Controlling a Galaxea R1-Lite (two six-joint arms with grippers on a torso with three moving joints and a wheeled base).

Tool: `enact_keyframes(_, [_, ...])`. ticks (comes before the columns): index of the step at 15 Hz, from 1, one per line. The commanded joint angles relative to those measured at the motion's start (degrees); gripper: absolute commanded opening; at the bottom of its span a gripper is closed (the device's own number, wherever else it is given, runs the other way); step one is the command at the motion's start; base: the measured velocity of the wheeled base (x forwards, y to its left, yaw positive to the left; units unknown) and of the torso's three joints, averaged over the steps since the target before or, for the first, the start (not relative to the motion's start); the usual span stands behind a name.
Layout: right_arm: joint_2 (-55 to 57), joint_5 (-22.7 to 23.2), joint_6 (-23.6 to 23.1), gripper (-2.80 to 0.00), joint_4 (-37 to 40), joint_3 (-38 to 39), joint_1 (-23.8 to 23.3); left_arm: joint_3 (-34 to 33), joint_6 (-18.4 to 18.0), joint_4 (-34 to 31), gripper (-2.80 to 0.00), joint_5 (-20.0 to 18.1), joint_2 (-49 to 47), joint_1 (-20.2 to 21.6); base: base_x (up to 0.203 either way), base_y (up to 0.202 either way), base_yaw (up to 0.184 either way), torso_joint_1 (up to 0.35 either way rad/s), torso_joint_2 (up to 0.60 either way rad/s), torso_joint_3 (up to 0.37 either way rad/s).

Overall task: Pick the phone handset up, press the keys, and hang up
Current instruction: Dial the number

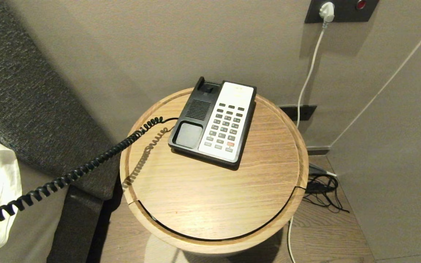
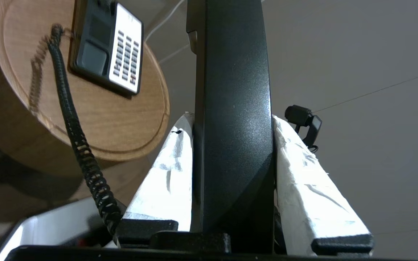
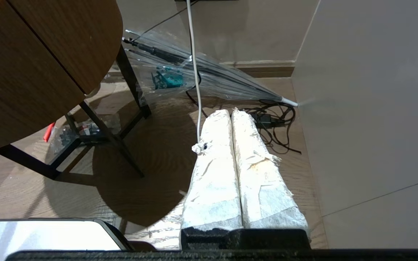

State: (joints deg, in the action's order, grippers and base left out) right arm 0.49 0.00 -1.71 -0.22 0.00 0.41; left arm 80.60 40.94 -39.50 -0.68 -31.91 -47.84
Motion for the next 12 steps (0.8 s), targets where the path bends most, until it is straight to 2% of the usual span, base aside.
enact_keyframes(1, [0.0, 0.0, 0.0, -2.80, 0.0, 0.0, 0.0, 0.0, -4.3, 0.1, -2.80, -0.1, -0.5, 0.3, 0.000, 0.000, 0.000, 0.000, 0.00, 0.000])
enact_keyframes(2, [0.0, 0.1, -0.2, -2.80, 0.0, 0.0, 0.0, 0.2, -6.7, 0.4, -2.80, -0.6, -1.1, 0.2, 0.000, 0.000, 0.000, 0.000, 0.00, 0.000])
enact_keyframes(4, [0.0, 0.4, -0.6, -2.80, 0.0, 0.0, 0.0, 0.0, -7.0, 1.8, -2.80, -1.3, -1.8, 0.2, 0.000, 0.000, 0.000, 0.000, 0.00, 0.000])
enact_keyframes(7, [0.0, 0.2, -0.2, -2.80, 0.0, 0.0, 0.0, -0.6, -8.0, 9.8, -2.80, -1.4, -4.1, -0.1, 0.000, 0.000, 0.000, 0.000, 0.00, 0.000])
enact_keyframes(10, [0.0, 0.4, -0.8, -2.80, 0.6, -0.3, 0.0, -2.9, -8.2, 10.0, -2.80, -1.3, -2.2, -0.3, 0.000, 0.000, 0.000, 0.000, 0.00, 0.000])
enact_keyframes(12, [0.0, 0.1, 1.2, -2.80, 0.0, -0.1, 0.0, -6.2, -8.1, 10.0, -2.80, -0.9, -0.1, -0.3, 0.000, 0.000, 0.000, 0.000, 0.00, 0.000])
